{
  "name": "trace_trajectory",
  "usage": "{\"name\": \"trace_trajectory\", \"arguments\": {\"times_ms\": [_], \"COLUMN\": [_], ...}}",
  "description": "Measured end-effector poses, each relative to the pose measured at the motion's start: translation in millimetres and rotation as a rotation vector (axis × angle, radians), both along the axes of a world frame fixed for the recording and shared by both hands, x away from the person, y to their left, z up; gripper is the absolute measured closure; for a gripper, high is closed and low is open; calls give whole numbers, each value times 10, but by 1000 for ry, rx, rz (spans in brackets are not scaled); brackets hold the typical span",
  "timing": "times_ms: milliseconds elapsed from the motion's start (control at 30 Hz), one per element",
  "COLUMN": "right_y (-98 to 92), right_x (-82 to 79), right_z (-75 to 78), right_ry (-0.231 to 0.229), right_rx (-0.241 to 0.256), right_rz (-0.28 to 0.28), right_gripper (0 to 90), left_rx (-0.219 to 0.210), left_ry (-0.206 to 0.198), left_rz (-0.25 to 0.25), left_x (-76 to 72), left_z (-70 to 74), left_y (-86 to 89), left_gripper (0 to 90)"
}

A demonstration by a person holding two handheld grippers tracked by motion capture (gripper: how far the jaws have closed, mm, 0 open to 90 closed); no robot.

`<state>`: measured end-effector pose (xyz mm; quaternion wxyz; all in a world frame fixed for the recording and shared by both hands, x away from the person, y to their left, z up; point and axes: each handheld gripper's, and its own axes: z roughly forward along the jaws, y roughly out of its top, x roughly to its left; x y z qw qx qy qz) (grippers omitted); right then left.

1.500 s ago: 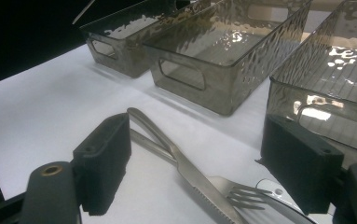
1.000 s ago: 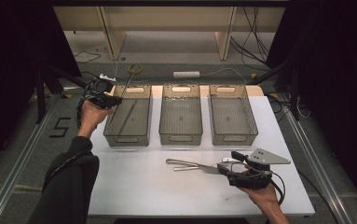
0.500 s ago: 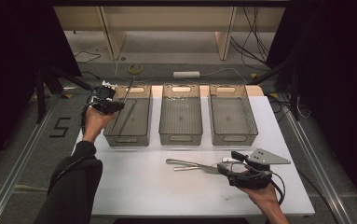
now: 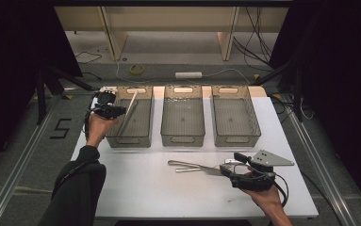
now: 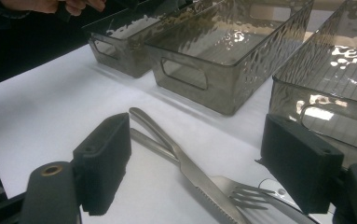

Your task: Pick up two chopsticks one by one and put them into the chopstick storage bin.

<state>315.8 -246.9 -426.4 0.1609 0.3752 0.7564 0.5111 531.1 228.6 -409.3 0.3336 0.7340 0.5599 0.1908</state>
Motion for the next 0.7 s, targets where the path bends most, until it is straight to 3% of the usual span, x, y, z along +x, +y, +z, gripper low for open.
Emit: {"name": "trace_trajectory", "arguments": {"times_ms": [100, 167, 200, 333, 433, 533, 633, 700], "right_y": [-2, -6, -6, -5, -3, -5, -12, -15], "right_x": [0, -2, 1, -1, 3, -8, -9, -1], "right_z": [-2, 2, -1, 2, 5, 19, 22, 16], "right_ry": [-1, 0, 1, -1, 2, -3, -1, 1], "right_rx": [-4, 1, 0, -2, -9, -10, -10, -14], "right_rz": [0, -2, -2, -1, 3, 6, 8, 10], "right_gripper": [254, 254, 254, 254, 253, 254, 254, 254], "left_rx": [-76, -82, -73, -139, -135, -190, -172, -183], "left_ry": [-7, -3, -19, -43, -41, -52, -61, -63], "left_rz": [10, 0, -19, -26, -59, -88, -117, -142], "left_x": [-78, -111, -203, -399, -506, -615, -706, -760], "left_z": [48, 60, 80, 68, 43, 42, 38, 36], "left_y": [45, 39, 28, 65, 68, 68, 19, -19], "left_gripper": [692, 603, 568, 459, 386, 333, 288, 273]}}
